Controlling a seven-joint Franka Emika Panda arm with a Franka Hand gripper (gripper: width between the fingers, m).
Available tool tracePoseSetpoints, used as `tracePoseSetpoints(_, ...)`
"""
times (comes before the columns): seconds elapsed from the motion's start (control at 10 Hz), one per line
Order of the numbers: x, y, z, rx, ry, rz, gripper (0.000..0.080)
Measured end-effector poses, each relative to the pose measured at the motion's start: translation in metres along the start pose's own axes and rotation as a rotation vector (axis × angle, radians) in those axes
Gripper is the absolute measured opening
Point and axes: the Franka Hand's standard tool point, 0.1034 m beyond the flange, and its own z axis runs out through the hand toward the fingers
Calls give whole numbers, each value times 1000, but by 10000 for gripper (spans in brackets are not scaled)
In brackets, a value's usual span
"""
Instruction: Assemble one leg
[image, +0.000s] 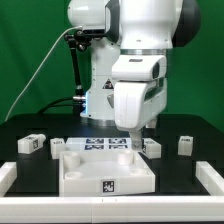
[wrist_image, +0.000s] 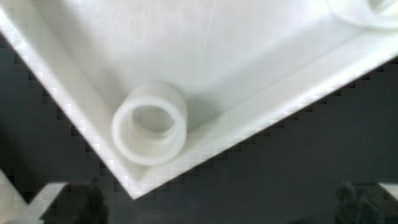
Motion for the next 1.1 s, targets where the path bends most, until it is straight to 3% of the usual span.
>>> tracePoseSetpoints(0.5, 0, 0, 1, 4, -19, -30, 650)
tracePoseSetpoints(0.7, -14, -11, 9, -39, 8, -219, 650)
tracePoseSetpoints(1.1, -28, -17, 13, -47, -37, -443, 650)
